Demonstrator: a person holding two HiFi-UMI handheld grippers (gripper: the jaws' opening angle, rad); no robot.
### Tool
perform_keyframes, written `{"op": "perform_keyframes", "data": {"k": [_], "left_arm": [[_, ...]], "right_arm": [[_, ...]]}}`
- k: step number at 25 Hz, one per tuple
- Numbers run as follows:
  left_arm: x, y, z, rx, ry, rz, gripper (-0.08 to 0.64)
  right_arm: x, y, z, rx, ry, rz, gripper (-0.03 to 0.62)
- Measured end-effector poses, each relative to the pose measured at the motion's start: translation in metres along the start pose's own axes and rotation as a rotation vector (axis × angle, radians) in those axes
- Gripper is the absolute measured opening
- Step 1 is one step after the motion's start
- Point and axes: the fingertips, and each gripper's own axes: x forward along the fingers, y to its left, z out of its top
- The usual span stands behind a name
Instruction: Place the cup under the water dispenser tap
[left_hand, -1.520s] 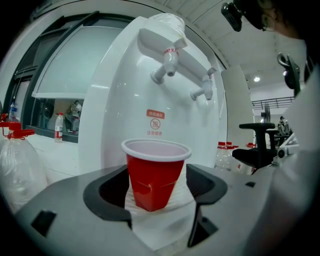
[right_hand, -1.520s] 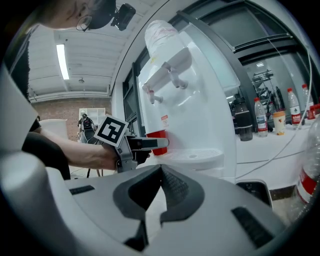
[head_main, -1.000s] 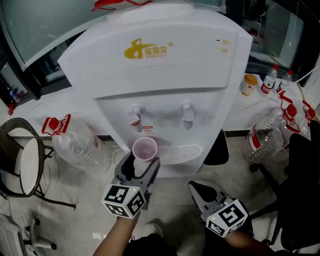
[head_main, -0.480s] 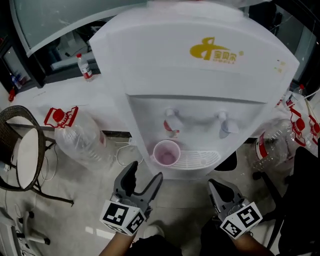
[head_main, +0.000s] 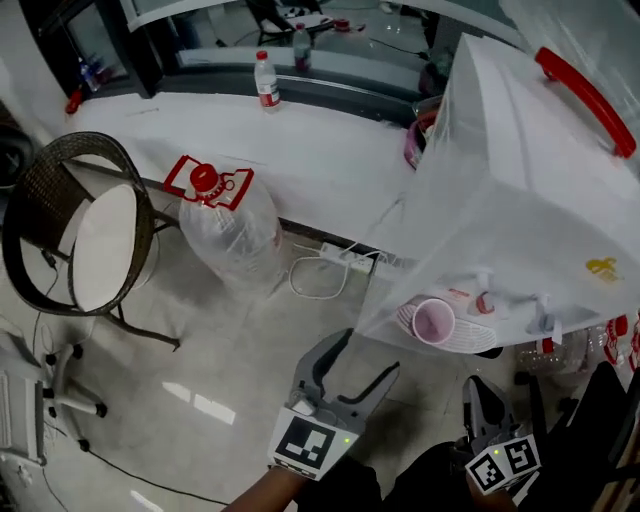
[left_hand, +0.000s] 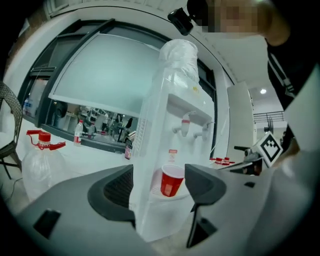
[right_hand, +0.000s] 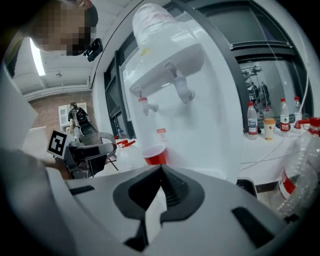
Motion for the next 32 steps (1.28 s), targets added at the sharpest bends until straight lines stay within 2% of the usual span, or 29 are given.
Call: {"op": "perform_keyframes", "data": {"k": [3, 9, 15, 18, 24, 32], "left_arm": [[-0.020, -0.005, 0.021, -0.058, -0.001, 0.011, 0.316], [-0.062, -0.029, 0.071, -0.136, 0.052, 0.056, 0.314], [-0.114, -0.062, 0.153, -0.244, 0.080, 0.093, 0.314], [-0.136, -0.083, 0.203, -0.237, 0.097, 0.106, 0.314], [-0.161, -0.137, 0.296, -0.232, 0.116, 0.109, 0.314], [-0.195, -0.189, 0.393, -0.247, 0.086, 0.107, 0.314]], "right_arm": [[-0.013, 0.030, 0.033, 0.004, 0.012, 0.049, -0.002], [-0.041, 0.066, 0.095, -0.027, 0.107, 0.070, -0.002], [-0.106, 0.104, 0.191, -0.055, 0.154, 0.087, -0.002], [-0.137, 0.114, 0.234, -0.087, 0.182, 0.079, -0.002], [-0.201, 0.115, 0.313, -0.074, 0.215, 0.042, -0.002], [-0.274, 0.141, 0.385, -0.086, 0.196, 0.034, -0.002]]}}
